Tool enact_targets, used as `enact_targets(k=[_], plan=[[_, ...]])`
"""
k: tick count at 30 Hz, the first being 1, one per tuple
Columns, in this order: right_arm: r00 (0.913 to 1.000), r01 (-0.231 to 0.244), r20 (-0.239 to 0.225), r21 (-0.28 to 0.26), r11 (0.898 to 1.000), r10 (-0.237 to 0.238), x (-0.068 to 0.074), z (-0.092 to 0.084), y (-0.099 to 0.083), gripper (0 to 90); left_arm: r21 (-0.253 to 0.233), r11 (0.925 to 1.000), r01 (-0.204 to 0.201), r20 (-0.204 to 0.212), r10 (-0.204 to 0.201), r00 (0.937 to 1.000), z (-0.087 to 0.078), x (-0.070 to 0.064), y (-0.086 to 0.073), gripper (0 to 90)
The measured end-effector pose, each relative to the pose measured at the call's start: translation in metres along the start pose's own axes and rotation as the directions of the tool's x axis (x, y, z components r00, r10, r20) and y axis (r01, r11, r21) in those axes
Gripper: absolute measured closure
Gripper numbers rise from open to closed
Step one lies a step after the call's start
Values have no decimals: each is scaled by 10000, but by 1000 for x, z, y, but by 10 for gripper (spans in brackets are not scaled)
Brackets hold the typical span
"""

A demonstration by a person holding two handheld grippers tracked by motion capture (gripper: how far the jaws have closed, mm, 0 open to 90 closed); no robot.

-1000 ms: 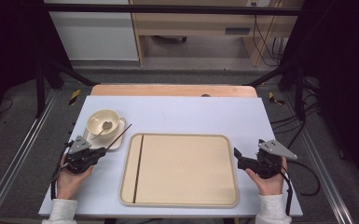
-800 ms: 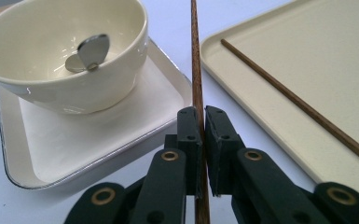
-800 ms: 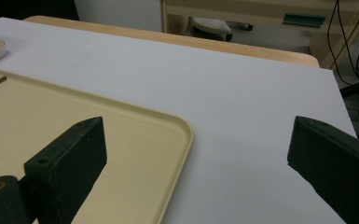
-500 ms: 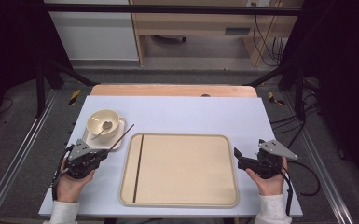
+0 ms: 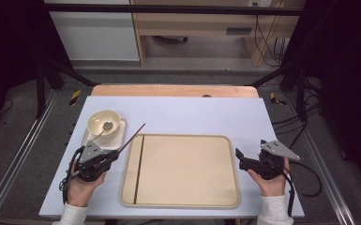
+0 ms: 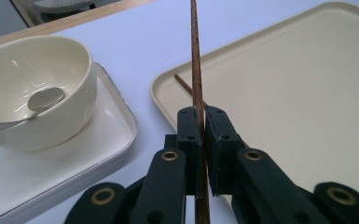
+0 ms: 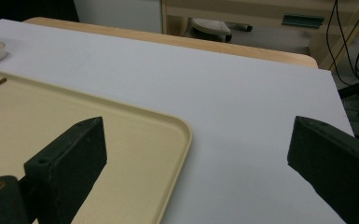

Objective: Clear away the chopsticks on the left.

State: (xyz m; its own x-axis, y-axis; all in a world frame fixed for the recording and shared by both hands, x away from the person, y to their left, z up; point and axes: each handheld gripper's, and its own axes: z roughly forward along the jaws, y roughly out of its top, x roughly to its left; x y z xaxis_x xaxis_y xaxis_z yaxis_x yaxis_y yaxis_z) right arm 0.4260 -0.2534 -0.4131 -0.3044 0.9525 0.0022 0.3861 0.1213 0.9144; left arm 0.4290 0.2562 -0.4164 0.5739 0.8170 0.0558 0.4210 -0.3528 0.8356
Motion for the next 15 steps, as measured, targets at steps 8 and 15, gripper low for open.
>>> enact_targets(k=[8,15], plan=[[10000,-5,0,0,10000,5,-1,0,0,49,-315,9991,277,-214,-284,9994,1,-17,7,851],[10000,-8,-1,-15,10000,8,-1,-1,0,49,-482,9979,436,-383,-454,9982,5,-31,10,850]])
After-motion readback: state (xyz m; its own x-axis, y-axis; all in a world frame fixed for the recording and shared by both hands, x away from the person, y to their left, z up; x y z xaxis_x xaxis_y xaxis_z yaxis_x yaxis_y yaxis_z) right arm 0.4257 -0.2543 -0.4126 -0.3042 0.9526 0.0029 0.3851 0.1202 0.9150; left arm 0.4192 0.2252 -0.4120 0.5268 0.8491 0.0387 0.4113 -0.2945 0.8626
